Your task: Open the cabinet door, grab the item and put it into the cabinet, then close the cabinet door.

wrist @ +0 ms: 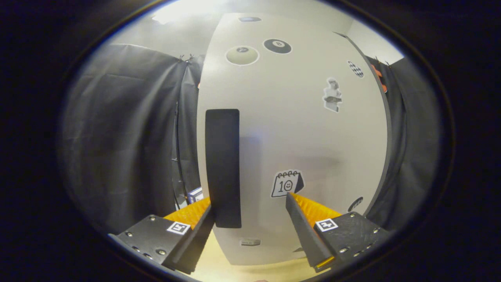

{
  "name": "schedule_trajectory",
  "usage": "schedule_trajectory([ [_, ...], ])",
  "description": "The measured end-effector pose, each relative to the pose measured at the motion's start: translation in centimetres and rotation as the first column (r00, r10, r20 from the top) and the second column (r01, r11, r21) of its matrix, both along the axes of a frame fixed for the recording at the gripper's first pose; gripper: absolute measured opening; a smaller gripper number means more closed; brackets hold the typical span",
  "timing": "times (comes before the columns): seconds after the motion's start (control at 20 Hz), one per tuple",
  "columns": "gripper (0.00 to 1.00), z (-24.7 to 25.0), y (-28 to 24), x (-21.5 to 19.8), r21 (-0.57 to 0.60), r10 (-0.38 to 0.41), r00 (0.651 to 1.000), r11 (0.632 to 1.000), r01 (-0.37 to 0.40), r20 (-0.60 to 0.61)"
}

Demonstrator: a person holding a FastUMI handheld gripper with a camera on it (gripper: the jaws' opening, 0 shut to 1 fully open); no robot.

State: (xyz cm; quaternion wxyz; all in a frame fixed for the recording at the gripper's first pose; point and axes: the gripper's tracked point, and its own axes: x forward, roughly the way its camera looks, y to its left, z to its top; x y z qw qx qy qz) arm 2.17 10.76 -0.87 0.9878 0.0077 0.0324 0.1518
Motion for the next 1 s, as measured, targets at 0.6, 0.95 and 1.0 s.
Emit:
schedule_trajectory([
  [0.6,1.00,-0.2,1.4,5.1,0.007,-0.218,0.973,0.976,0.218,0.080],
  [0.95,1.00,-0.4,1.5,6.3,0.008,-0.253,0.965,0.967,0.253,0.073],
  [1.0,1.00,-0.5,1.6,6.0,0.014,-0.251,0.966,0.968,0.250,0.068],
])
